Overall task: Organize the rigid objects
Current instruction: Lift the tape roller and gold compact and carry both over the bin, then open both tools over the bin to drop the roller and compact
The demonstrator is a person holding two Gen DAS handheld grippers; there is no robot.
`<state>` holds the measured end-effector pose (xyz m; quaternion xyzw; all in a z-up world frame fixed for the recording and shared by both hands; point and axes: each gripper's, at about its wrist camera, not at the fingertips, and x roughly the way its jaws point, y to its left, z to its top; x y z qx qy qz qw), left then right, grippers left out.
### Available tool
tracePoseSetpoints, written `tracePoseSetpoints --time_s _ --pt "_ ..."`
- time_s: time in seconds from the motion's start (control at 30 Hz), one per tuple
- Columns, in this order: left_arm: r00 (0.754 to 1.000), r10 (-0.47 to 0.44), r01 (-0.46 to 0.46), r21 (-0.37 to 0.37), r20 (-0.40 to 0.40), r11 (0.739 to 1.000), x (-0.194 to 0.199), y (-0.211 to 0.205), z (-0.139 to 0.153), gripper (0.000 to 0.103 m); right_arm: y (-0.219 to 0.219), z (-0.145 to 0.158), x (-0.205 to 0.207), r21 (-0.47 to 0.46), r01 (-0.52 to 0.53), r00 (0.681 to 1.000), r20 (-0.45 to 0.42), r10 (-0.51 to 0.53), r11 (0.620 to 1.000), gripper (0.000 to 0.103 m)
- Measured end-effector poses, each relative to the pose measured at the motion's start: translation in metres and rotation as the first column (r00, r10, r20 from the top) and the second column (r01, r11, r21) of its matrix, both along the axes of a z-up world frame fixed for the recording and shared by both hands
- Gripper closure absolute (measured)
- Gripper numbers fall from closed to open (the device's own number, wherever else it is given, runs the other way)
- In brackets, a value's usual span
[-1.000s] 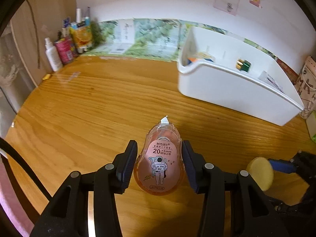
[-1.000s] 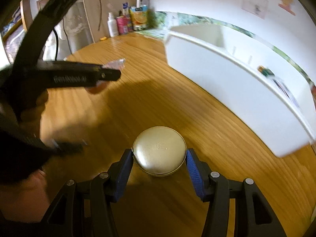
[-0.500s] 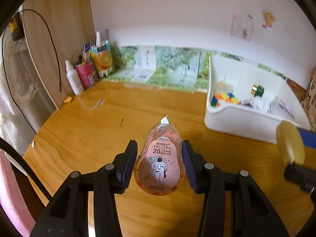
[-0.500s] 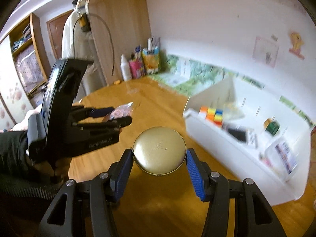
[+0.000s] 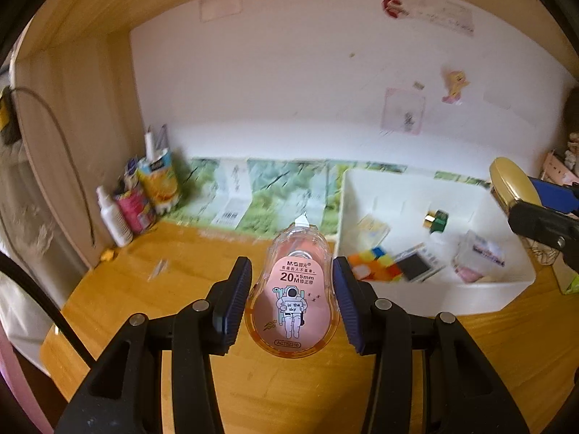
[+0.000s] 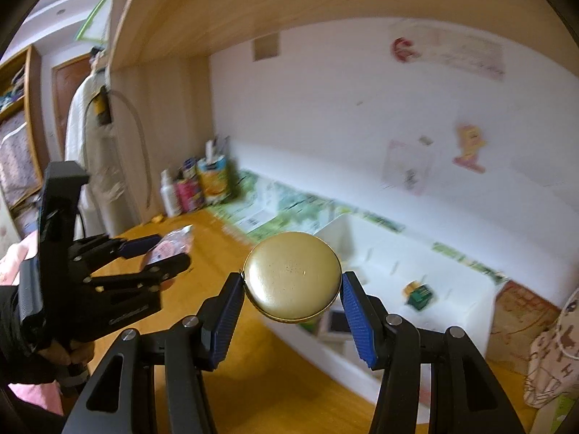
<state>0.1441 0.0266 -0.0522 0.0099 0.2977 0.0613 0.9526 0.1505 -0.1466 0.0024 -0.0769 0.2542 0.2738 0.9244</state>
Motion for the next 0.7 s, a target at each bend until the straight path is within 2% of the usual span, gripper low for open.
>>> tracePoseSetpoints --time_s 0.23,0.47,0.7 --pt "0.998 -0.050 0.050 -0.006 0.025 0.999 0.017 -0.021 0.013 0.053 -0.028 -0.005 0.013 0.059 0.117 0.993 0.020 -0.119 0.991 0.048" --pt "0.995 -0.100 0.100 -0.026 0.019 0.995 0.044 -0.044 0.012 0.053 -0.045 -0.016 0.024 0.096 0.184 0.980 0.054 -0.190 0.978 0.048" --pt "0.991 -0.126 0.124 -0.040 -0.042 0.992 0.076 -0.069 -0.002 0.053 -0.060 -0.037 0.041 0.087 0.210 0.977 0.021 -0.212 0.974 0.048"
